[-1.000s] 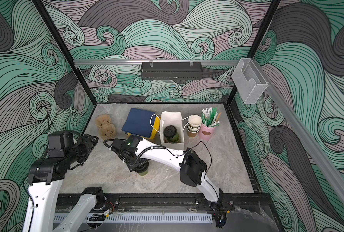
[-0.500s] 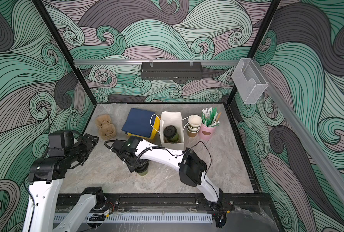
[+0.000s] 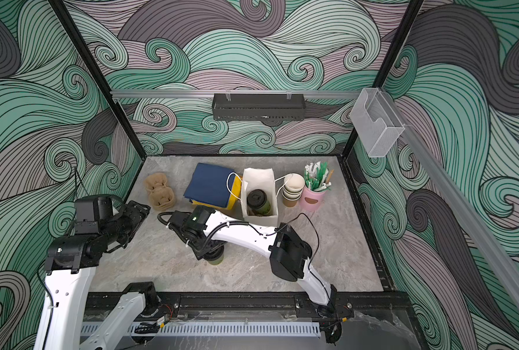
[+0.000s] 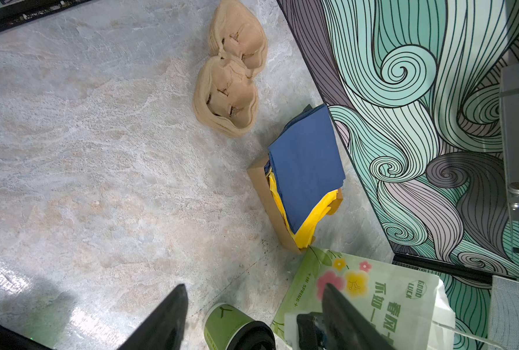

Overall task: Pack the takeout coffee
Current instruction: 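Lower the right gripper over the green cup and grasp it by the lid, then carry the green cup over the bag with right while left grips the rim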

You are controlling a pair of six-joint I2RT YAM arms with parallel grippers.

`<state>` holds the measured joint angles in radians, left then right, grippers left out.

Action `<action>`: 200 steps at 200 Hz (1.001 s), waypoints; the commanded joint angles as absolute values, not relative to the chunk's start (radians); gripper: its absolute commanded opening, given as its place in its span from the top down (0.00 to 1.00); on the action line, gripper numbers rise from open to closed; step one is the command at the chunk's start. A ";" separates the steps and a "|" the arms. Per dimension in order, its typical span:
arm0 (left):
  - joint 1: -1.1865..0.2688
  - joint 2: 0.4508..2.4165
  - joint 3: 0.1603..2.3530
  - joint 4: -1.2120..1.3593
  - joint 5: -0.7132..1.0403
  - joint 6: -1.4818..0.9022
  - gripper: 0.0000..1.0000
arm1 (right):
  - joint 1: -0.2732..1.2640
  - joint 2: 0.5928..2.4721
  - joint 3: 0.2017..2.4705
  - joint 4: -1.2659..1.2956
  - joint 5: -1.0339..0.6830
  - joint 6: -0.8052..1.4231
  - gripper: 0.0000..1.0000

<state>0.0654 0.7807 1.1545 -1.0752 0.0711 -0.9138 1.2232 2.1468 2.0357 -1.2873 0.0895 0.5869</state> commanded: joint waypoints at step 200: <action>-0.113 1.056 1.321 -0.648 0.439 -0.742 0.28 | 1.248 1.566 2.255 -1.679 0.236 0.778 0.36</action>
